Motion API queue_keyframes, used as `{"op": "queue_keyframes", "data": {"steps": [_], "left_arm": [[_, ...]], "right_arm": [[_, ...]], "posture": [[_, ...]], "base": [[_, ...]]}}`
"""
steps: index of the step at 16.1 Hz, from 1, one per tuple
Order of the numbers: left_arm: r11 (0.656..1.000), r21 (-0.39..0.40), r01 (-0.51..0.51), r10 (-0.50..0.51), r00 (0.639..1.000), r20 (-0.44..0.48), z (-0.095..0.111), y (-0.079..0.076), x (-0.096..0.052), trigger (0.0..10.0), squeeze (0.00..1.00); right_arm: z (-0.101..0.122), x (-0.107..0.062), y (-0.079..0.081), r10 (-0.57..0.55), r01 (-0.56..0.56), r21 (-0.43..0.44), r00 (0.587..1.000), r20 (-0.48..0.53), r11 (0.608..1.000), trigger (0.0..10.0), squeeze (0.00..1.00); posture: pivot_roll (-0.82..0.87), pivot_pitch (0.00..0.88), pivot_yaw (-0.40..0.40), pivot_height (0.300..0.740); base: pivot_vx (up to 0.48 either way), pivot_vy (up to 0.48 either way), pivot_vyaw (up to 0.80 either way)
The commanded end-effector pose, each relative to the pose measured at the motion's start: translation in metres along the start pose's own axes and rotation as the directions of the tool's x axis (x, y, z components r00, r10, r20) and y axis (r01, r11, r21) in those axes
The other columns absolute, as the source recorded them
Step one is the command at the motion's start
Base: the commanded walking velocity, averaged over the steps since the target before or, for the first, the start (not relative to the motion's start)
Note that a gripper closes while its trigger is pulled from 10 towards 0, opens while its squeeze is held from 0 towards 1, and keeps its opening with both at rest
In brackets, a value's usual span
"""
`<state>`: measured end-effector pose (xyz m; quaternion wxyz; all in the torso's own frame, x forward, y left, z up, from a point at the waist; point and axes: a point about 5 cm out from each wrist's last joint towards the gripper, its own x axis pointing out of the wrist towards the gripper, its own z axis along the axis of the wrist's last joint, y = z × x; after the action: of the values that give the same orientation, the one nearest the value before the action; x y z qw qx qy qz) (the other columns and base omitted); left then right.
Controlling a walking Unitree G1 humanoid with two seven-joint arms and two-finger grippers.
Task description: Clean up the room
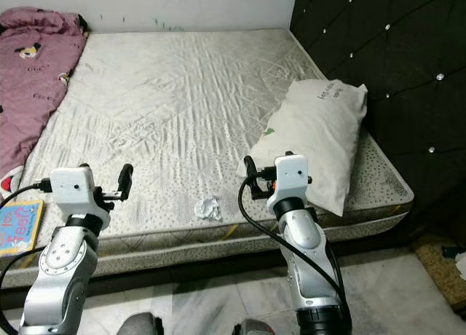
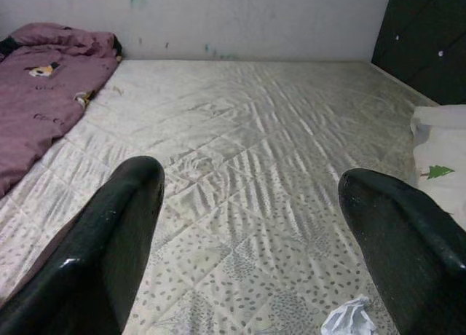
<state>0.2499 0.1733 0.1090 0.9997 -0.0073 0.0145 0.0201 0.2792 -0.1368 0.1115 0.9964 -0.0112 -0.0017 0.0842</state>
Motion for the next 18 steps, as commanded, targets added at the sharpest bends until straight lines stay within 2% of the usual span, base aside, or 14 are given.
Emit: {"op": "queue_keyframes", "data": {"steps": [1, 4, 6, 14, 18], "left_arm": [[1.0, 0.004, -0.001, 0.001, 1.0, 0.003, 0.002, -0.001, 0.001, 10.0, 0.0], [1.0, 0.006, -0.012, 0.012, 1.0, 0.011, 0.004, -0.001, 0.003, 10.0, 0.0], [0.999, 0.01, -0.032, 0.032, 0.999, 0.018, 0.005, 0.0, 0.005, 10.0, 0.0], [0.996, 0.014, -0.093, 0.093, 0.995, 0.035, 0.008, 0.005, 0.008, 10.0, 0.0], [0.996, -0.001, -0.089, 0.089, 0.995, 0.04, 0.008, 0.004, 0.009, 10.0, 0.0]], "right_arm": [[0.002, 0.0, 0.002, 0.017, -0.017, 0.004, 1.0, 0.003, 1.0, 10.0, 0.0], [0.002, 0.002, 0.002, 0.025, -0.025, 0.003, 1.0, 0.001, 1.0, 10.0, 0.0], [0.002, 0.003, 0.003, 0.031, -0.031, 0.005, 1.0, 0.0, 1.0, 10.0, 0.0], [-0.002, 0.009, 0.006, 0.061, -0.061, -0.008, 0.998, -0.015, 0.998, 10.0, 0.0], [-0.001, 0.011, 0.008, 0.079, -0.079, -0.012, 0.997, -0.004, 0.997, 10.0, 0.0]], "posture": [[0.05, 0.043, -0.023, 0.653], [0.05, 0.035, -0.026, 0.608], [0.05, 0.034, -0.026, 0.593], [0.05, 0.036, -0.029, 0.593], [0.05, 0.038, -0.032, 0.593]], "base": [[0.0, 0.0, 0.0], [0.0, 0.0, 0.0], [0.0, 0.0, 0.0], [0.0, 0.0, 0.0], [0.074, 0.0, 0.17]]}}
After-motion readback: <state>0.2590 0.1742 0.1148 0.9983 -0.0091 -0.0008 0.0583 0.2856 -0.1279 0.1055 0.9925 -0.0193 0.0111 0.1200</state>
